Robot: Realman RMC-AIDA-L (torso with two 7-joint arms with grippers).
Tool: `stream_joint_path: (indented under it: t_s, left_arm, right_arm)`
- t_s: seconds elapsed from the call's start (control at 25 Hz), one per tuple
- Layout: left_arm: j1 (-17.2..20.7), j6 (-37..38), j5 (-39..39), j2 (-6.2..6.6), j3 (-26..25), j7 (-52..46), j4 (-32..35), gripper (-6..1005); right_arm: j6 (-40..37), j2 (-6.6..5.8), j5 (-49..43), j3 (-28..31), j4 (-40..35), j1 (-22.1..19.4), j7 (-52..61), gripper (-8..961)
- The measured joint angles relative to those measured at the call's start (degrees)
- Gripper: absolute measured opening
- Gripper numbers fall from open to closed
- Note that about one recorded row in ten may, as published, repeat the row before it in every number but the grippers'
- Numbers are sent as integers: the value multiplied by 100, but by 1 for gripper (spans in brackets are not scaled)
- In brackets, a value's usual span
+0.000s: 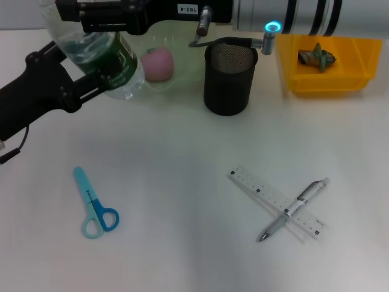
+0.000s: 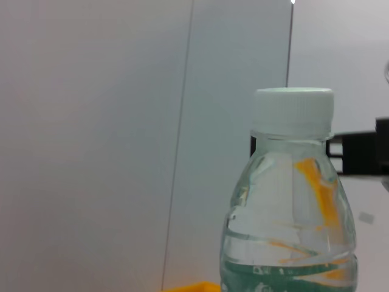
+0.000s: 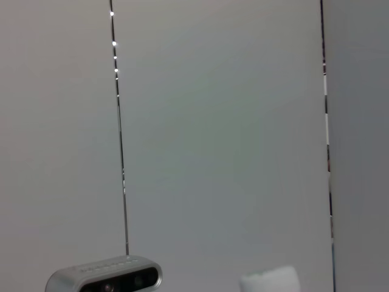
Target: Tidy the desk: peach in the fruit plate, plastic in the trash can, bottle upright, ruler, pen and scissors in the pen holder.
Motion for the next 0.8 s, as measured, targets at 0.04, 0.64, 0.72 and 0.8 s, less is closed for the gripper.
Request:
stream_joint_path:
  t_s: [0.04,0.64,0.72,0.8]
  left_arm:
    - [-12,-1,88,0,-4,0,13,770]
    - [-31,-37,607,-6,-1,-147,376,772]
    - [-31,-37,607,-5,1,-147,389,771]
    - [-31,-37,607,-4,2,-148,393,771]
  right_arm:
    - [1,-3,-45,0,-23,14,15,790]
    - [203,-7,-893,-9,-396,175,762,786]
    - [205,-11,-931,-29,-364,208,835,785]
    - [201,-16,-1002,-36,-347,225,891,785]
